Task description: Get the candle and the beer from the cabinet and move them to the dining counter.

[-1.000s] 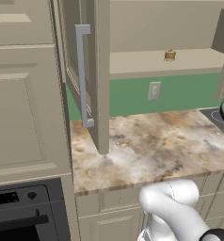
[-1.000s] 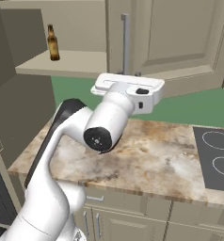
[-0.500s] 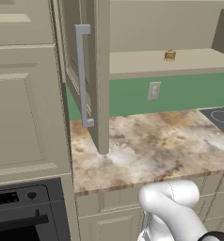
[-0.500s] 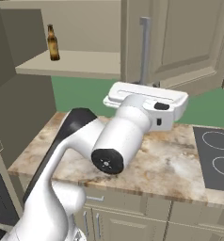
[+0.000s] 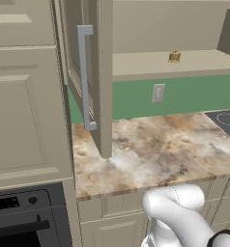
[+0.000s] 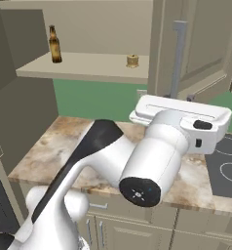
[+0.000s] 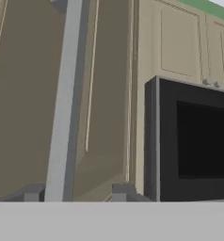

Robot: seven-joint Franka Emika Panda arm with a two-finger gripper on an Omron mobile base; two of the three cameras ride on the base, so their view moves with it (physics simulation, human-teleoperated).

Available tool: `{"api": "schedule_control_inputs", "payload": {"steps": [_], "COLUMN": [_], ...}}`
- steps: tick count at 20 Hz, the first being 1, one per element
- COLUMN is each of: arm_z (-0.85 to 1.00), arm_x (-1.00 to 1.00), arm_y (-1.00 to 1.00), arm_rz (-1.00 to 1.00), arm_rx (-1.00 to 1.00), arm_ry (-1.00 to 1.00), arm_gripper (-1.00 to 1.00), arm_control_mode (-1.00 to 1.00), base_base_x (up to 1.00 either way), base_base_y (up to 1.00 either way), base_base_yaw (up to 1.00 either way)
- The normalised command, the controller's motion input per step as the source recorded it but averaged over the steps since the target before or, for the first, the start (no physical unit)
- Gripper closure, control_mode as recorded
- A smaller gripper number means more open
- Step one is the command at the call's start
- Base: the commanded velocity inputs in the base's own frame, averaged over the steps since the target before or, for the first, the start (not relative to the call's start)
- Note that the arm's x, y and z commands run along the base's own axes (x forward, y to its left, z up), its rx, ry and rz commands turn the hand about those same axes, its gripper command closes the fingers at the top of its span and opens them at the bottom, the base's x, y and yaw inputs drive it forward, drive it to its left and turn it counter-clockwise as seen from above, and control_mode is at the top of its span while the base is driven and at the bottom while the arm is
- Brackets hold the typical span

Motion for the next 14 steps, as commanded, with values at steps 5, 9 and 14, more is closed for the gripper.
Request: {"api": "schedule_control_inputs", "payload": {"steps": [5, 9, 14], "arm_z": [0.00, 0.00, 0.00], "arm_x": [-0.12, 0.00, 0.00], "arm_y": [-0.32, -0.06, 0.03], "arm_rz": [0.00, 0.00, 0.00], "arm_rx": [0.00, 0.00, 0.00], "arm_ry": [0.00, 0.00, 0.00], "arm_gripper": [1.00, 1.00, 1.00], "arm_control_mode": [-1.00, -1.00, -1.00], "base_base_x": [0.00, 0.00, 0.00], "base_base_y": [0.00, 0.00, 0.00], "base_base_yaw": [0.00, 0.00, 0.00]}}
